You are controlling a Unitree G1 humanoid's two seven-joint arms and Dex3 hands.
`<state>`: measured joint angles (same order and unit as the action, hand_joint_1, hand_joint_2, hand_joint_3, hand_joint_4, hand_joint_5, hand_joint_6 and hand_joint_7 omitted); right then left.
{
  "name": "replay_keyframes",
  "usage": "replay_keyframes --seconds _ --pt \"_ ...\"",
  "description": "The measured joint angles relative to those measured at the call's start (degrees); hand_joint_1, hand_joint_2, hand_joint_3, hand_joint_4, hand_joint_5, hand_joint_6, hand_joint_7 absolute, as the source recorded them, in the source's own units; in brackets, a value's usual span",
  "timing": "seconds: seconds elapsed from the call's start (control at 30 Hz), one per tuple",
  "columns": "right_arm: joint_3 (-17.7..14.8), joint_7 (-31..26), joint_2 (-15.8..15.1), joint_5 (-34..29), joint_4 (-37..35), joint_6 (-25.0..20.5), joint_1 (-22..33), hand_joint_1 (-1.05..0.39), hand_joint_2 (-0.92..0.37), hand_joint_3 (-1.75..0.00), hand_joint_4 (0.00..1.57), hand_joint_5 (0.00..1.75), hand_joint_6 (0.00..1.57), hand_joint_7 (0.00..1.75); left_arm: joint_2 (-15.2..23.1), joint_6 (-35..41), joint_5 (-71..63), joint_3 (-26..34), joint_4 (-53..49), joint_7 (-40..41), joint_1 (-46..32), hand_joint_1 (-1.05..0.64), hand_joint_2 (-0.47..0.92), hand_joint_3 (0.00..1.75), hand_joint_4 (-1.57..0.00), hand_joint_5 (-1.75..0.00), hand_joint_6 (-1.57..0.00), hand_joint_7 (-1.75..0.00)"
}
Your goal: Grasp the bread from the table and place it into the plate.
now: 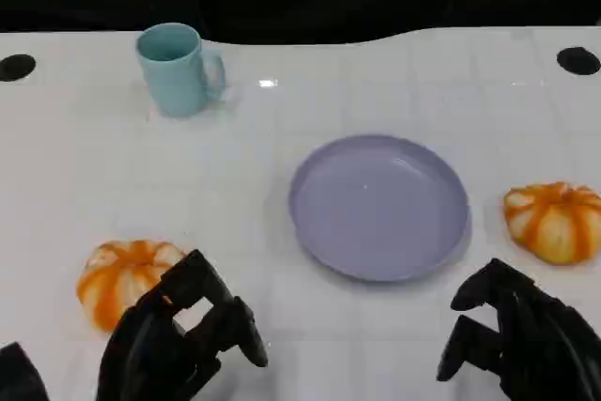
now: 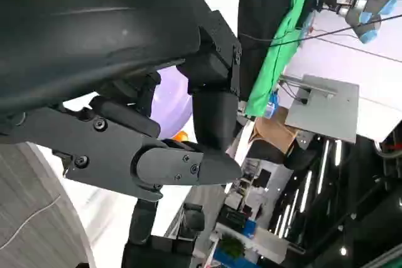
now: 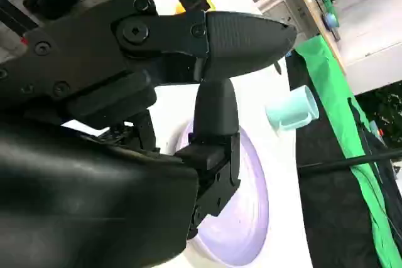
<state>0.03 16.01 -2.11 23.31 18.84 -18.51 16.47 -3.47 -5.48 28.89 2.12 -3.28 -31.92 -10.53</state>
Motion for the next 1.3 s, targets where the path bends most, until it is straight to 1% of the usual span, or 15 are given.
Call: replay_keyframes --seconds 0.77,0.8,0.83,0.87,0.9,0.97,1.0,1.1,1.13,1.17,1.2,1.27,1.3 --pt "0.04 0.0 0.0 -0.09 0.04 0.0 0.01 -0.53 -0.92 -0.48 0.61 1.75 0.4 1.7 -0.07 -0.15 -1.34 0.07 0.16 0.83 -0.01 -0.59 0.92 0.31 -0.72 -1.75 -0.52 -1.73" --pt "0.04 0.0 0.0 -0.09 0.05 0.0 0.02 -0.52 -0.92 -0.48 0.61 1.75 0.4 1.7 -0.1 -0.18 -1.36 0.08 0.2 0.86 -0.03 -0.62 0.92 0.3 -0.67 -1.75 -0.54 -1.6" --pt "0.07 -0.01 0.0 -0.1 0.1 0.0 0.04 -0.52 -0.92 -0.48 0.61 1.75 0.4 1.7 -0.11 -0.31 -1.61 0.08 0.32 0.95 -0.11 -0.63 0.92 0.3 -0.66 -1.75 -0.55 -1.55" --pt "0.12 -0.02 0.0 -0.12 0.2 0.0 0.11 -0.52 -0.92 -0.48 0.61 1.75 0.4 1.7 -0.11 -0.63 -1.9 0.06 0.57 1.03 -0.26 -0.63 0.92 0.29 -0.61 -1.74 -0.56 -1.45" --pt "0.17 -0.07 0.0 -0.14 0.34 -0.01 0.19 -0.52 -0.92 -0.48 0.61 1.75 0.4 1.7 -0.11 -0.98 -2.2 0.07 0.88 1.06 -0.39 -0.63 0.92 0.29 -0.57 -1.68 -0.57 -1.3" --pt "0.25 -0.1 0.0 -0.13 0.68 -0.02 0.3 -0.52 -0.92 -0.48 0.62 1.75 0.4 1.7 -0.09 -1.88 -3.09 0.07 1.79 1.21 -0.66 -0.61 0.92 0.3 -0.54 -1.63 -0.58 -1.19" --pt "0.27 -0.09 0.0 -0.12 0.73 -0.02 0.32 -0.52 -0.92 -0.48 0.62 1.75 0.41 1.71 -0.08 -2.51 -3.65 0.09 2.07 1.32 -0.69 -0.6 0.92 0.3 -0.53 -1.55 -0.61 -1.06" --pt "0.41 -0.1 0.01 -0.27 0.73 0.0 0.48 -0.52 -0.92 -0.48 0.62 1.75 0.41 1.72 0.18 -5.07 -5.98 0.18 2.26 2.15 -0.66 -0.59 0.92 0.3 -0.53 -1.44 -0.65 -0.9" --pt "0.44 -0.1 0.0 -0.33 0.73 0.0 0.49 -0.53 -0.92 -0.48 0.62 1.75 0.41 1.71 0.3 -5.51 -6.49 0.21 2.26 2.35 -0.65 -0.58 0.92 0.29 -0.56 -1.35 -0.68 -0.76" --pt "0.45 -0.11 0.01 -0.34 0.73 0.0 0.5 -0.53 -0.92 -0.48 0.62 1.75 0.41 1.71 0.44 -5.95 -6.83 0.24 2.24 2.52 -0.62 -0.57 0.92 0.29 -0.58 -1.29 -0.71 -0.67" --pt "0.45 -0.11 0.01 -0.33 0.73 0.0 0.5 -0.53 -0.92 -0.48 0.62 1.75 0.41 1.71 0.64 -6.47 -6.94 0.27 2.22 2.51 -0.51 -0.56 0.92 0.27 -0.59 -1.21 -0.74 -0.54" --pt "0.45 -0.1 0.01 -0.32 0.73 0.0 0.49 -0.53 -0.92 -0.48 0.62 1.75 0.41 1.7 1.26 -7.08 -6.94 0.48 2.21 2.5 0.15 -0.55 0.92 0.26 -0.6 -1.16 -0.76 -0.46" --pt "0.45 -0.1 0.01 -0.32 0.73 0.02 0.49 -0.53 -0.92 -0.48 0.61 1.75 0.4 1.7 1.48 -7.33 -6.88 0.61 2.21 2.49 0.46 -0.59 0.92 0.27 -0.6 -1.08 -0.76 -0.38"
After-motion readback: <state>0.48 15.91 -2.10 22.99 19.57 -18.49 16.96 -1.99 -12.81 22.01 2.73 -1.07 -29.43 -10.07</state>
